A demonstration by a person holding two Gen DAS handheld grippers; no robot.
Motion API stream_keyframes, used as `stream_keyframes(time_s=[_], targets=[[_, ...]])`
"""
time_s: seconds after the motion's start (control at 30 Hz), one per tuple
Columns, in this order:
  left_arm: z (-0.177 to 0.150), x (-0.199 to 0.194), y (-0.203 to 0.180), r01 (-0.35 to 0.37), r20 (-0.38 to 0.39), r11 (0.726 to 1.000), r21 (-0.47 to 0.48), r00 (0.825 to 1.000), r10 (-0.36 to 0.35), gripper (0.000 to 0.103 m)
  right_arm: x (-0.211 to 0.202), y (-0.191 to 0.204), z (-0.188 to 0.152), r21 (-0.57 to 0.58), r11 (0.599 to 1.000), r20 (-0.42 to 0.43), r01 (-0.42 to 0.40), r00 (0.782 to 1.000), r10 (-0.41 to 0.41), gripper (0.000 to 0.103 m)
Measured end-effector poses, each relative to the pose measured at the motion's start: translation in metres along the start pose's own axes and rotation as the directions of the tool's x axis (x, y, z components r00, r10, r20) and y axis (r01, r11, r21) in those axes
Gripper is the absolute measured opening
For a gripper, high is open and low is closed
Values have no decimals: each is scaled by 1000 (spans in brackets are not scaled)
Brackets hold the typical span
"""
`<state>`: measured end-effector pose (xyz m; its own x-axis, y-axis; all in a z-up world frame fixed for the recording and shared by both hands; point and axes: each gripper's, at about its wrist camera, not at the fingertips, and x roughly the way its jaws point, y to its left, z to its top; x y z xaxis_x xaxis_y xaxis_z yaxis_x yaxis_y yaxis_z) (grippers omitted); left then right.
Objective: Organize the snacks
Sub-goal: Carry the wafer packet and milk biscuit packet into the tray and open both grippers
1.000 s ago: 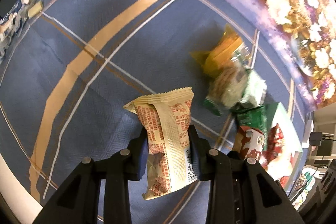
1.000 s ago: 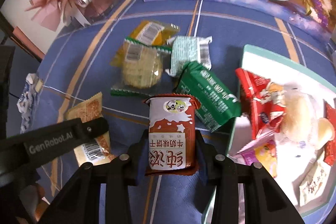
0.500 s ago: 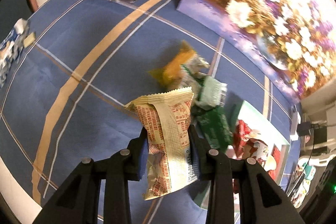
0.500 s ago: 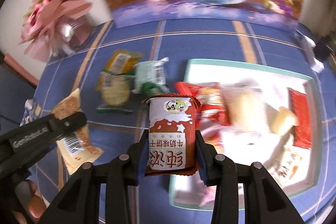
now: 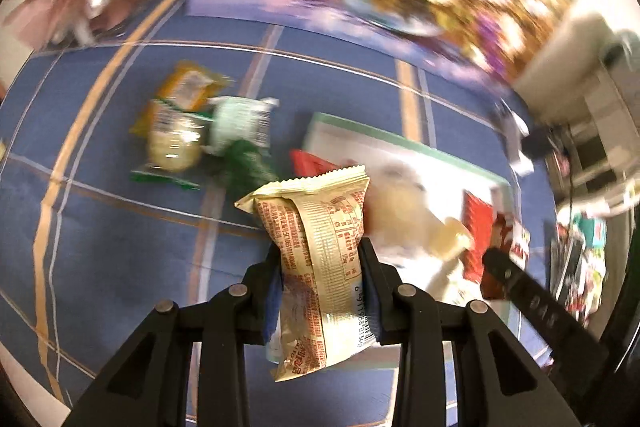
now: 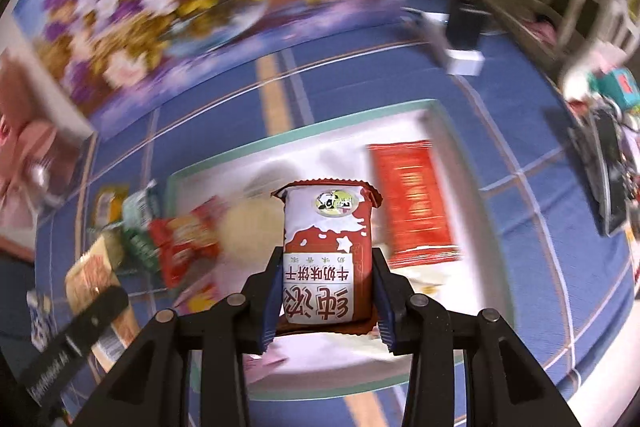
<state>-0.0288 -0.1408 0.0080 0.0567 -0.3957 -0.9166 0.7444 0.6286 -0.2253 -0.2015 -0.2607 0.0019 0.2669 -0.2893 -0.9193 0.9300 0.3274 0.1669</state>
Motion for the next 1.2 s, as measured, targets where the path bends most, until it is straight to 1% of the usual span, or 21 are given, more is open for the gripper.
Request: stream_keyframes(time_s=[0.17,0.3,0.43,0.6,0.83,1.0,1.13,1.2], targets=[[-12,9,-37,21,-27,995,93,999,-19,36,-4,-34,5,77,997,8,20,1000,-20,42],[-21,16,-53,29,-43,990,141,999,-23,36,-1,-44,4,94,995,-4,21,1000,-20,42],[-26,33,-61,18,-63,986,166,998,-7,36,12,-41,1,83,996,-45,19,999,-16,42],[-28,48,-62,7,-68,985,174,998,5,37,32,-41,-4,76,997,-101,25,995,-17,42],[-27,58,-62,21,-87,986,167,996,-6,37,41,-44,-8,87,996,-131,26,991,-15,43],[-26,52,-62,47,-89,986,159,996,-33,39,36,-46,-7,90,996,-121,27,993,-16,43],[-23,40,-61,64,-75,986,154,996,-53,46,24,-46,-2,92,996,-91,15,996,-7,43],[-21,36,-60,71,-69,986,148,996,-62,47,18,-45,1,92,996,-74,7,997,0,43]])
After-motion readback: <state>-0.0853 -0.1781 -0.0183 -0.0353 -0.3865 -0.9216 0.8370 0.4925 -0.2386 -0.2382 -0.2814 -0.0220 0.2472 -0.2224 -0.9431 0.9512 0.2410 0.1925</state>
